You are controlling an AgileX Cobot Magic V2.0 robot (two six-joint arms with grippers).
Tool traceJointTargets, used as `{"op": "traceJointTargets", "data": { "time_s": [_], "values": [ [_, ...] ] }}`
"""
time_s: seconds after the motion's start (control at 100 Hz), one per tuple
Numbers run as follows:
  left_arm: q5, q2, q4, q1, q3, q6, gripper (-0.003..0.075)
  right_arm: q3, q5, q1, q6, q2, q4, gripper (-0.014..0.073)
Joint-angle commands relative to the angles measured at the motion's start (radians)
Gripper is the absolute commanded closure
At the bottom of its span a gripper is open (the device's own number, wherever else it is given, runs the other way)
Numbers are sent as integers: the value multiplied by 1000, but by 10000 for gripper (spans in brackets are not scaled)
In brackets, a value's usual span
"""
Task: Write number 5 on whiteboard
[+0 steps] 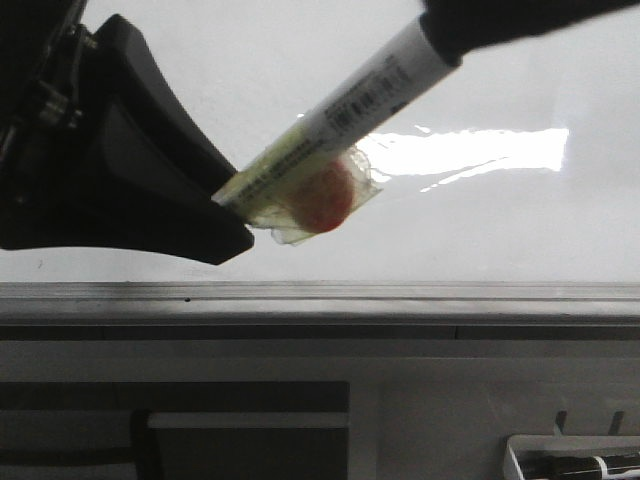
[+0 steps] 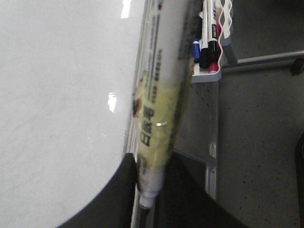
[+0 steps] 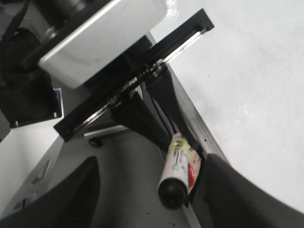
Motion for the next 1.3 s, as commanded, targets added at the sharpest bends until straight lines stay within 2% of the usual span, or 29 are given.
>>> {"op": "traceJointTargets", "data": {
  "time_s": [0.0, 0.55, 0.67, 0.91, 1.03, 1.1, 1.29],
  "values": [
    [-76, -18, 2, -9, -35, -1, 741, -35, -88, 18, -13, 38, 97, 169],
    [-78, -18, 2, -9, -35, -1, 741, -86, -90, 36, -15, 212, 104, 184],
    [-84, -18, 2, -9, -35, -1, 741, -86, -52, 36, -15, 243, 108, 310],
    [-88, -18, 4, -9, -35, -1, 741, -86, -39, 36, -15, 263, 112, 664],
    [-106, -18, -1, -9, -35, -7, 732, -86, -39, 36, -15, 261, 116, 653],
    [-117, -20, -1, -9, -35, -13, 675, -86, -39, 36, -15, 261, 116, 653],
    [-121, -36, -3, 7, -35, -79, 398, -86, -46, 36, -15, 239, 120, 652]
  ]
}}
